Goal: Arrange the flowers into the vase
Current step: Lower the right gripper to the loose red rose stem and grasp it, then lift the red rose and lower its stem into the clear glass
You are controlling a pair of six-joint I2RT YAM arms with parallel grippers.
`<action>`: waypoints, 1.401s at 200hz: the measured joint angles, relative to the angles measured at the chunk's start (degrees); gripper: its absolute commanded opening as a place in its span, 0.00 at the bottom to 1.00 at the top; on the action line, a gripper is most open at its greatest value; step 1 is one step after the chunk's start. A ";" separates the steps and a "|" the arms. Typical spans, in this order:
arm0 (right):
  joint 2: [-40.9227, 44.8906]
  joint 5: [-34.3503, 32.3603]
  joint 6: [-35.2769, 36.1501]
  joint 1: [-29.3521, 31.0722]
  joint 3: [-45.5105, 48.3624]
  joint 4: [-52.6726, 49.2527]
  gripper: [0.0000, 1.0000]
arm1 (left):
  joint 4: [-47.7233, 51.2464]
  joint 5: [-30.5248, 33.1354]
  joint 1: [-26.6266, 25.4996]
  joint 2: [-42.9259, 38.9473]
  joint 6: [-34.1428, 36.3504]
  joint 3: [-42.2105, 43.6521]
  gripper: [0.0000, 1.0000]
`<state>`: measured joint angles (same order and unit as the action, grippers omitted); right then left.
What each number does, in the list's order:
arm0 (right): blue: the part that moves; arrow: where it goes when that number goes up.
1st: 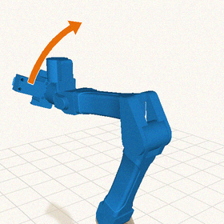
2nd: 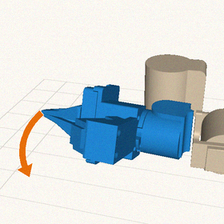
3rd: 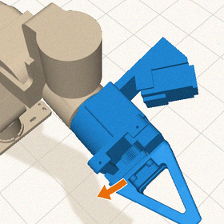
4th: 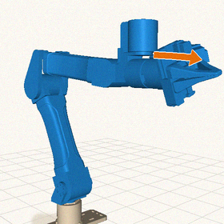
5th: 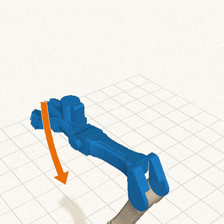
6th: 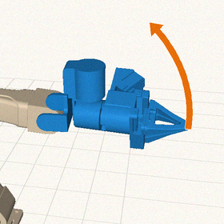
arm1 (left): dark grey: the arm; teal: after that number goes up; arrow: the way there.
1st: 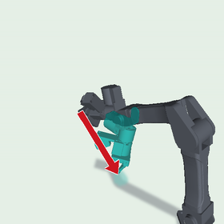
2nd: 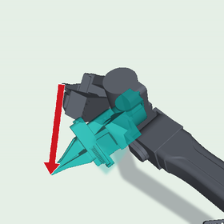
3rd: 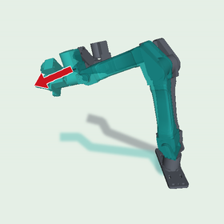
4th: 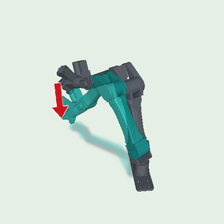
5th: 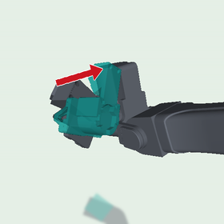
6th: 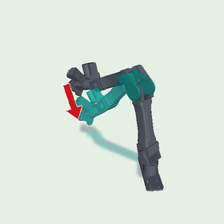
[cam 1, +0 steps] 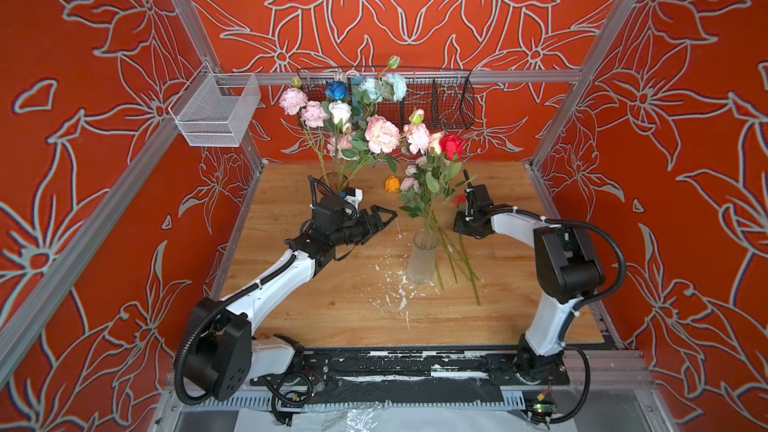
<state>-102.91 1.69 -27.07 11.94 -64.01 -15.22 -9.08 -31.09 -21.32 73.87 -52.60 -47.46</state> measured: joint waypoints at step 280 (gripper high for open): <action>41.53 12.63 8.17 26.40 -1.03 38.62 0.00 | -11.65 10.43 3.80 -25.35 6.71 9.77 0.98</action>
<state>-61.39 14.33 -18.90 38.35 -65.04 23.40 -20.73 -20.67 -17.52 48.51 -45.89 -37.69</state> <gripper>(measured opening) 0.062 0.979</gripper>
